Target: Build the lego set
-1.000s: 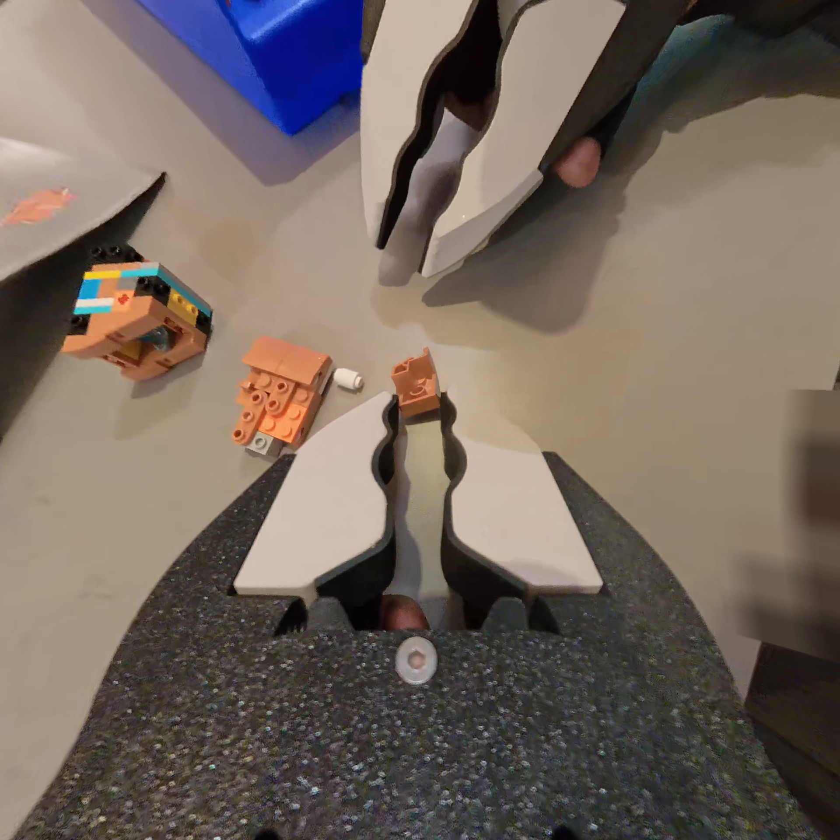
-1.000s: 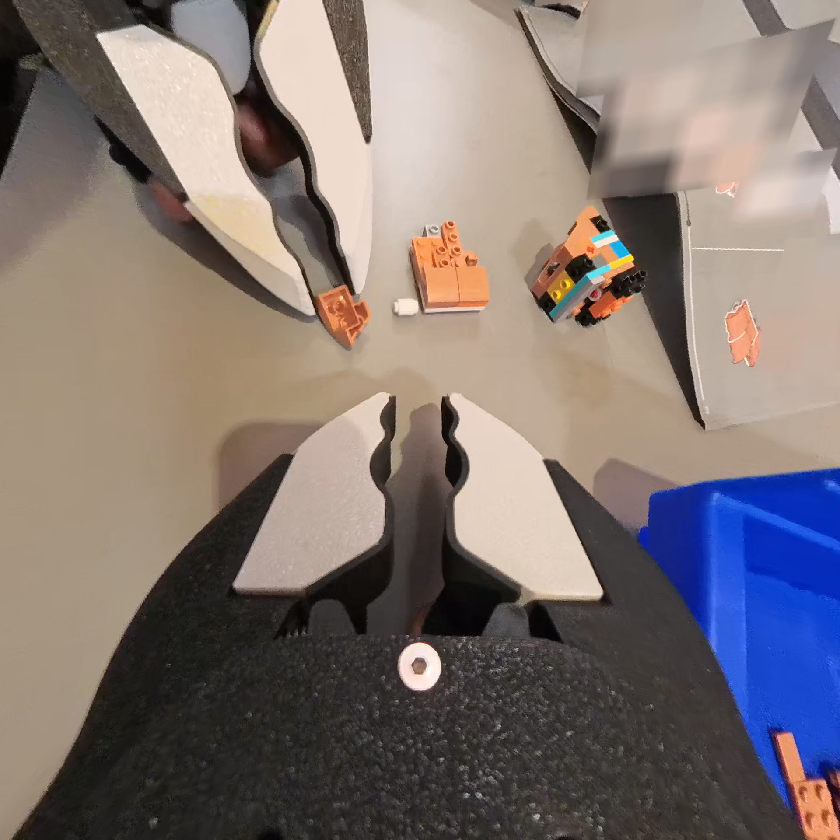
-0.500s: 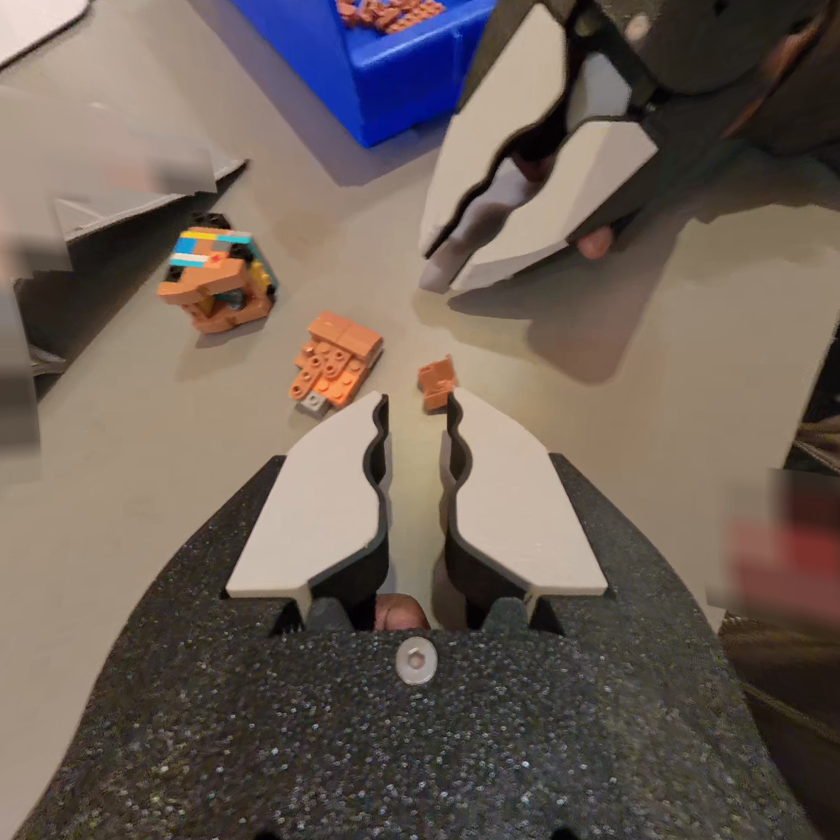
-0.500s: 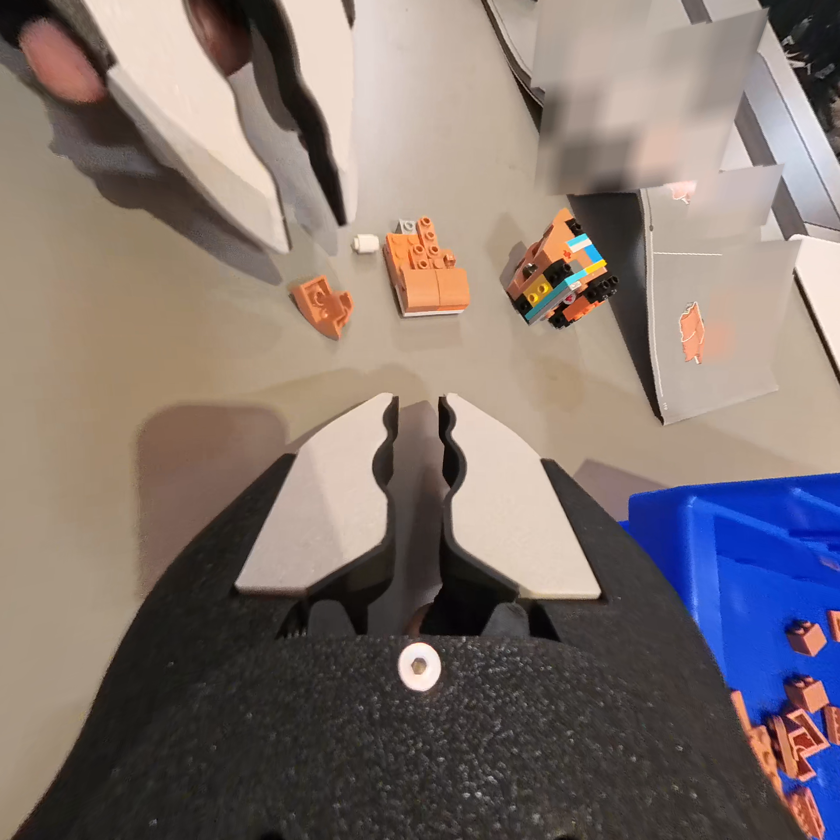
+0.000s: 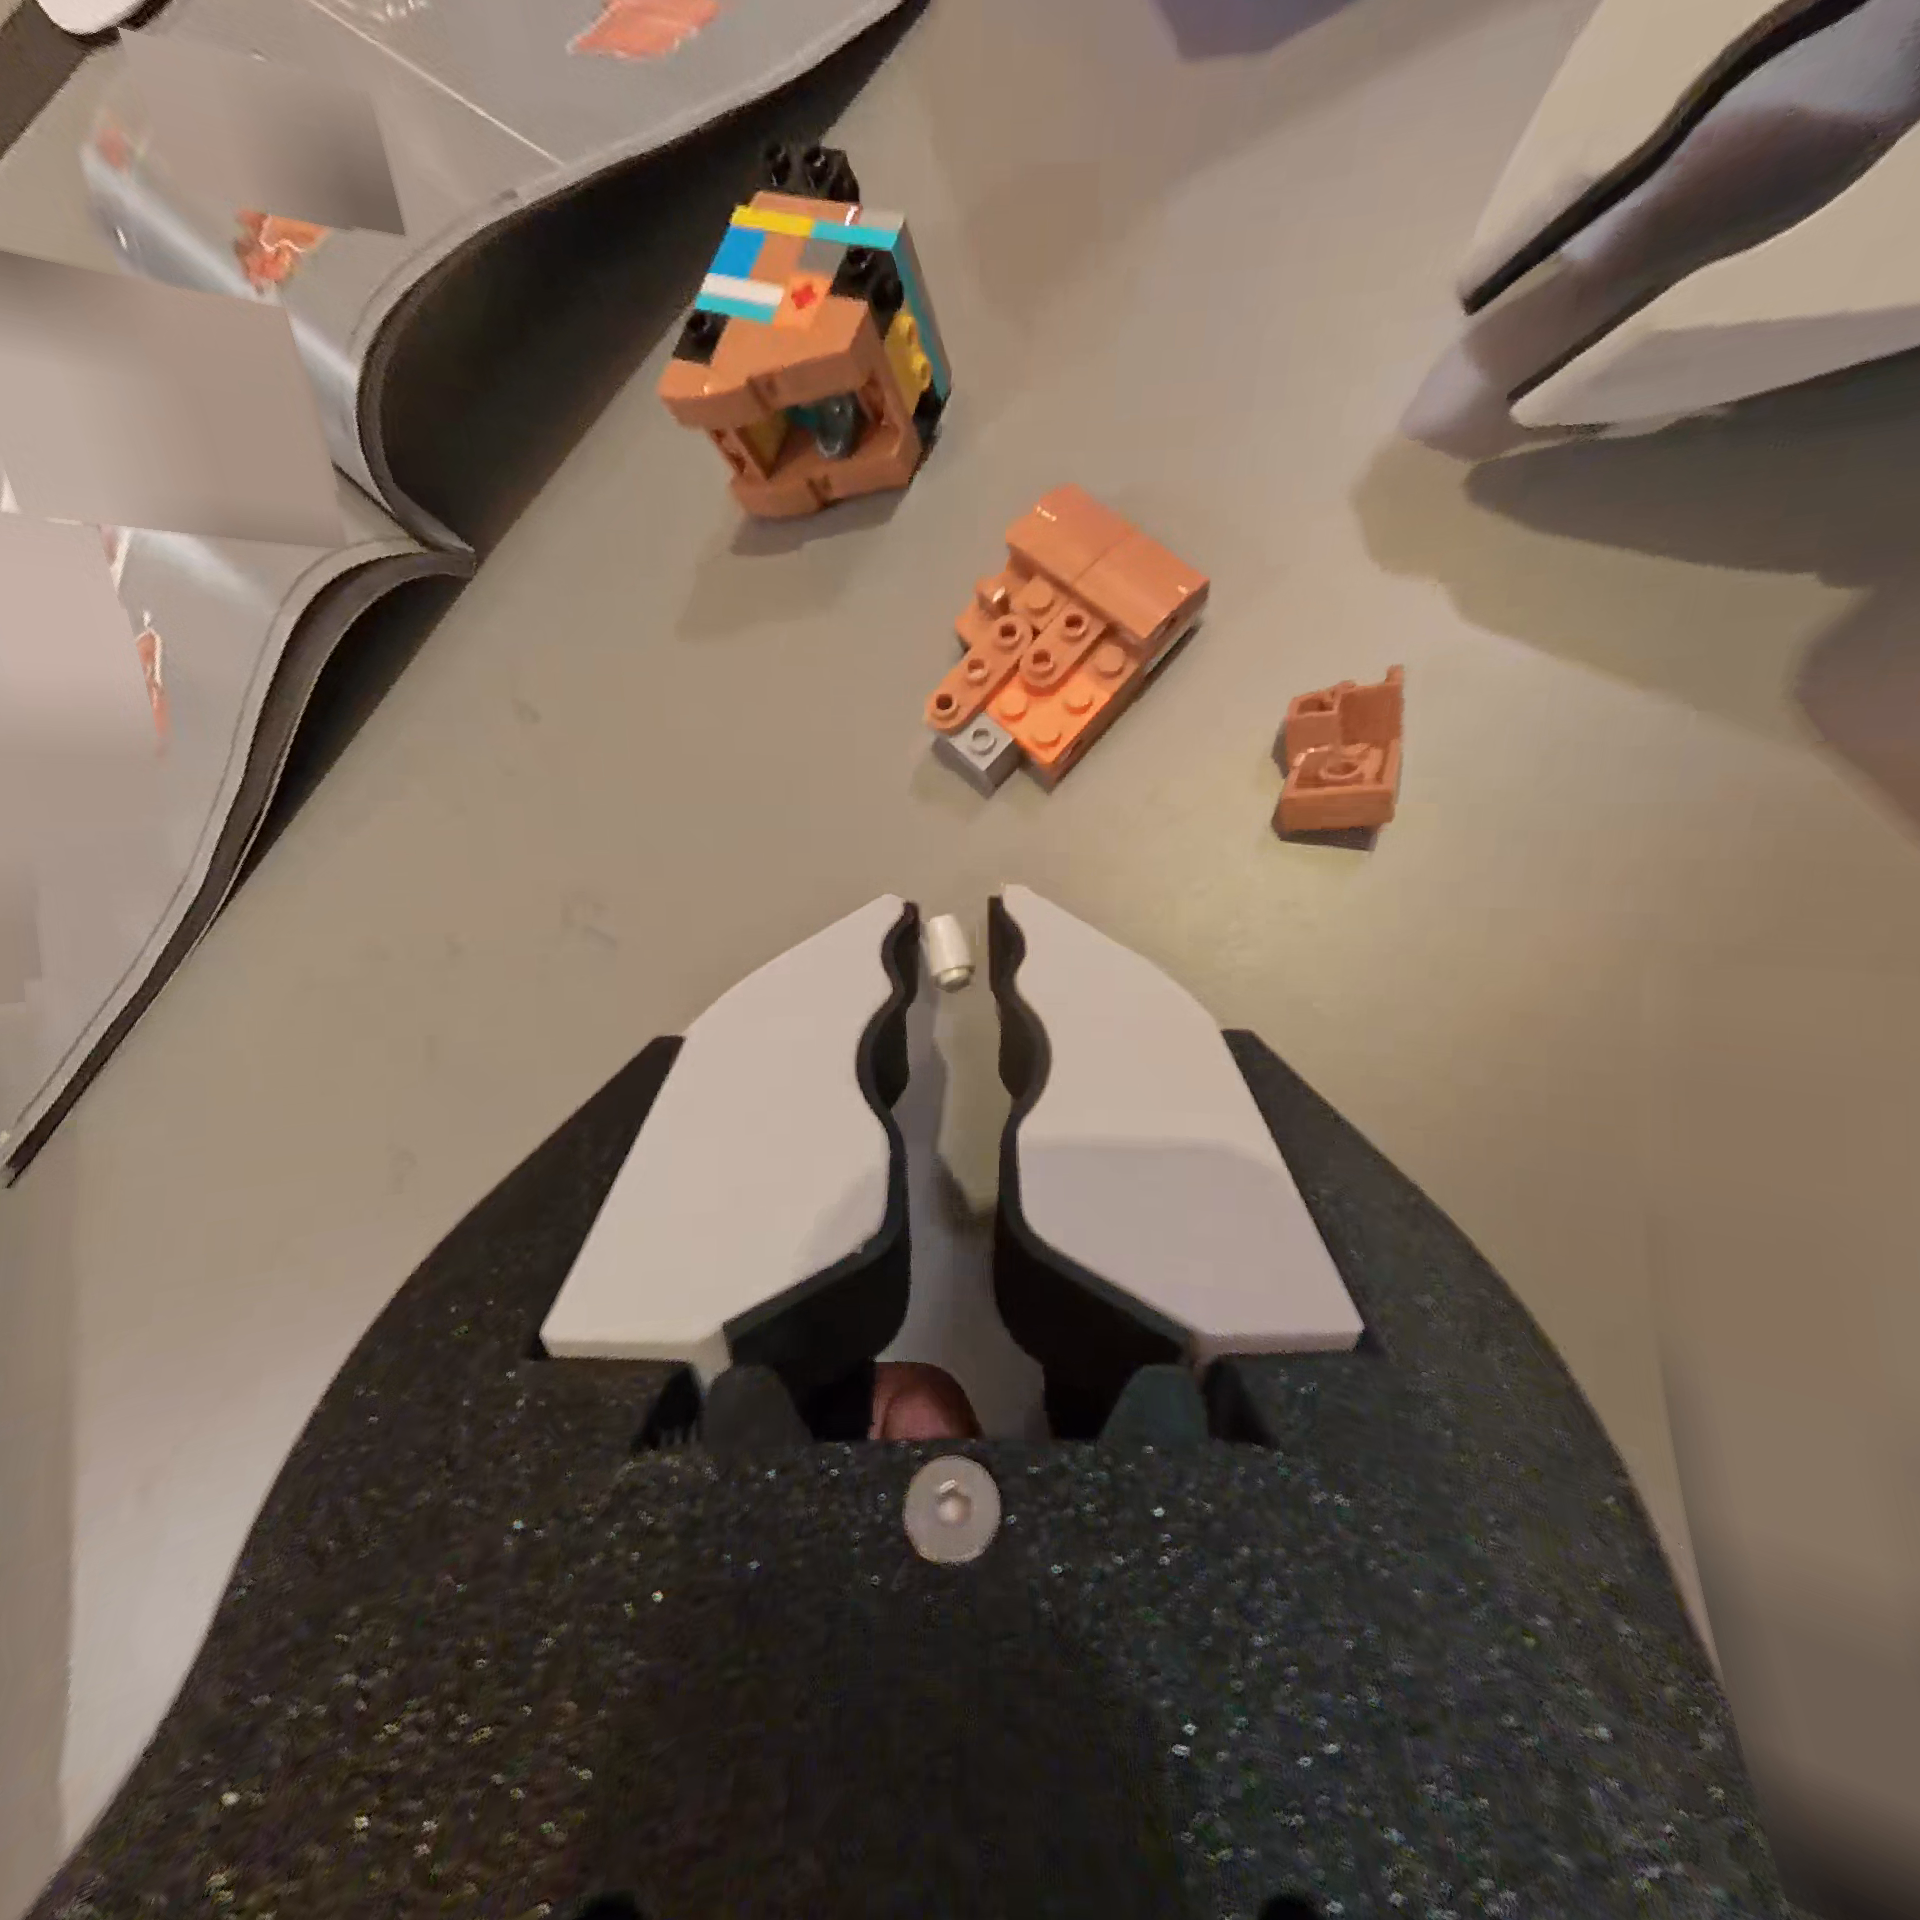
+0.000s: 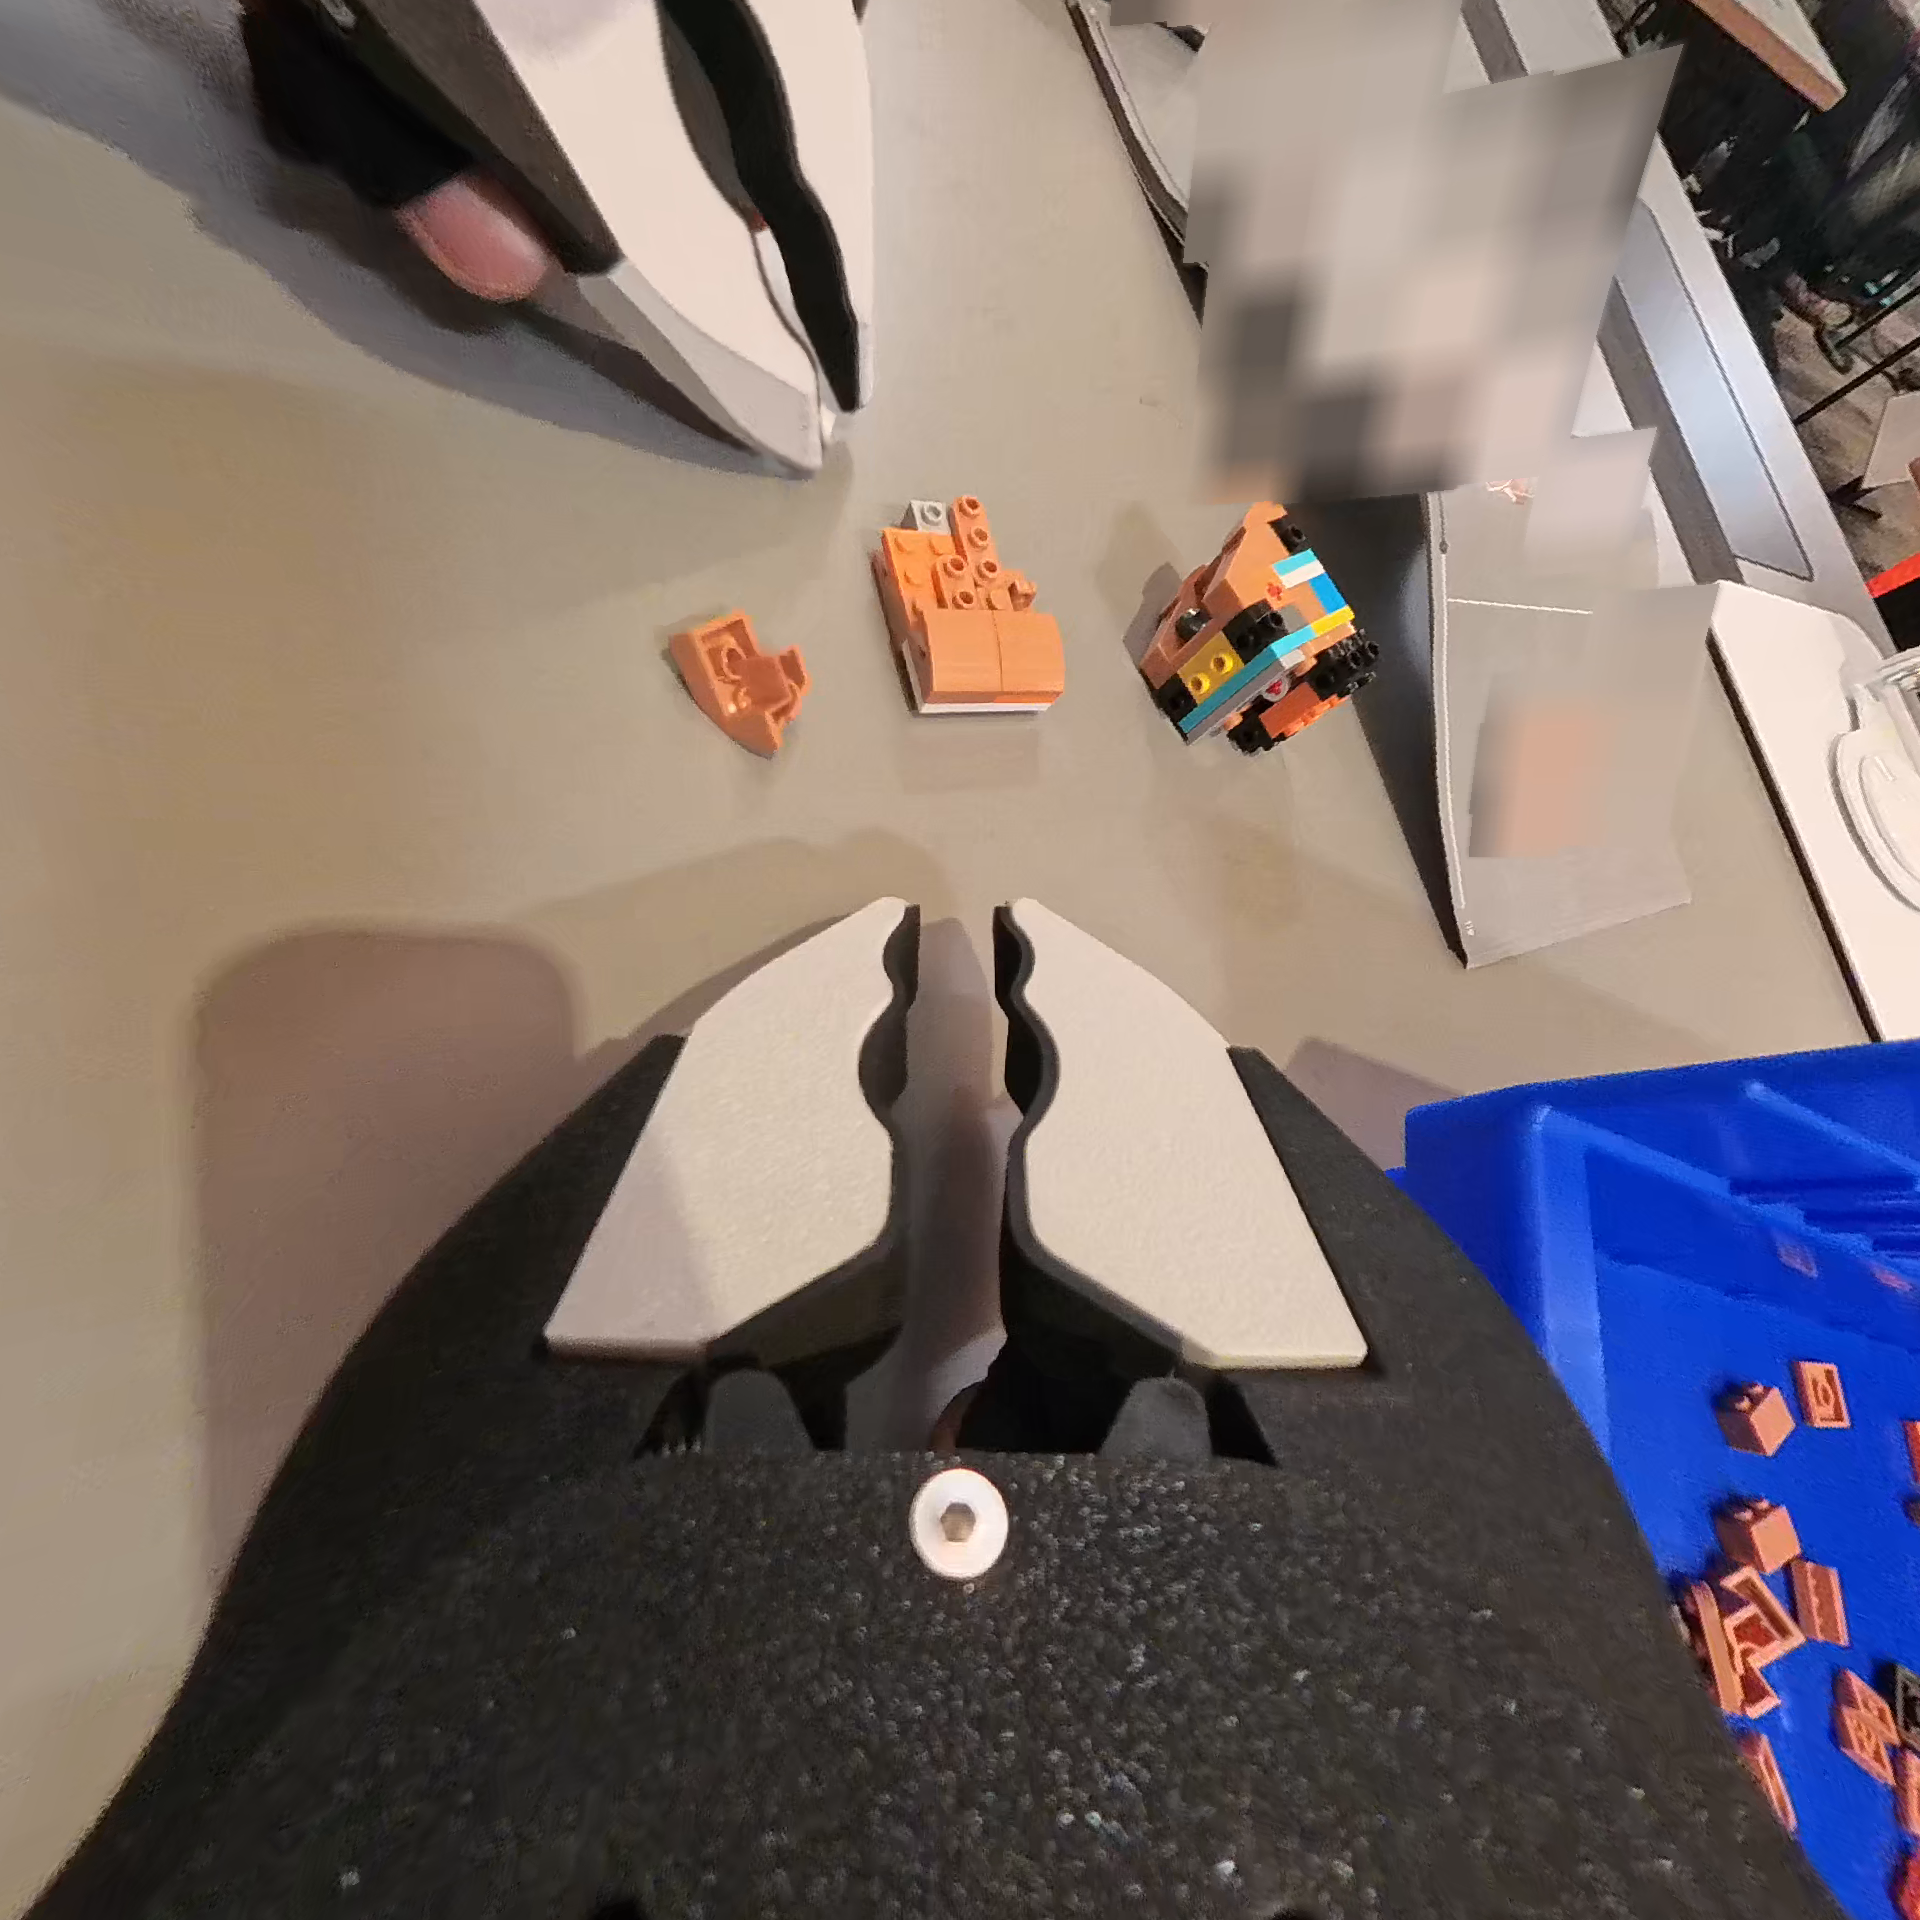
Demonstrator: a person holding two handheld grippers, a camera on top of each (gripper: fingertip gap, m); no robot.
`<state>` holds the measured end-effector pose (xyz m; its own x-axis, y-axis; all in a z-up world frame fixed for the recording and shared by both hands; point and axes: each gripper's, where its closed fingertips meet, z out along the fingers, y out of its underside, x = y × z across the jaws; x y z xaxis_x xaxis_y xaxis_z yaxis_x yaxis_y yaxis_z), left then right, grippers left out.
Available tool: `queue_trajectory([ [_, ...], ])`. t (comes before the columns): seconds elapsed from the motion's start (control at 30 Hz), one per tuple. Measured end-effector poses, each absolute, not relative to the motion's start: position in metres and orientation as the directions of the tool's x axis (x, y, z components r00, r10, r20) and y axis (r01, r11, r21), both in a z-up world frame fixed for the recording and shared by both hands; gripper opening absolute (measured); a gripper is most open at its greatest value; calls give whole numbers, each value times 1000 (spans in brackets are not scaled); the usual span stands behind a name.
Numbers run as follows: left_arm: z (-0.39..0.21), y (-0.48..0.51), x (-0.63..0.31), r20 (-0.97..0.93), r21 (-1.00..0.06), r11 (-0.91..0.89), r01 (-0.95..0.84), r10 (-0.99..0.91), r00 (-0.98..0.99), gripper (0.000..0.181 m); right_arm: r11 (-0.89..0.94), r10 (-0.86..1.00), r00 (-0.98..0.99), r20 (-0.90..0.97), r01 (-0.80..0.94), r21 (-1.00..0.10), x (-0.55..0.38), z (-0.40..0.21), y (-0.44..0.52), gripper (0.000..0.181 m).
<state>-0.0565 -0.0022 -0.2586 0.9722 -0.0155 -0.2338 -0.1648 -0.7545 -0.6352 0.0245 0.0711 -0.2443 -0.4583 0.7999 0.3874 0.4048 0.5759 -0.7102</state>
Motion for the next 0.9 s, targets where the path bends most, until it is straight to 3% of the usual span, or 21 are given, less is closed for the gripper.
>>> queue_trajectory([
  [0.1,-260,-3,-55,-233,-630,-758,-169,-23,972,0,581,796,-459,394,401,-708,26,-244,71,12],
  [0.47,-255,0,-51,-134,-722,-680,-126,-42,990,0,595,790,-447,419,391,-703,28,-243,71,12],
  [0.73,-231,-7,-62,74,-837,-543,74,21,997,0,595,790,-444,423,391,-702,28,-243,71,12],
  [0.9,-233,-20,-69,63,-807,-585,80,50,997,2,598,789,-443,426,390,-700,28,-243,71,12],
])
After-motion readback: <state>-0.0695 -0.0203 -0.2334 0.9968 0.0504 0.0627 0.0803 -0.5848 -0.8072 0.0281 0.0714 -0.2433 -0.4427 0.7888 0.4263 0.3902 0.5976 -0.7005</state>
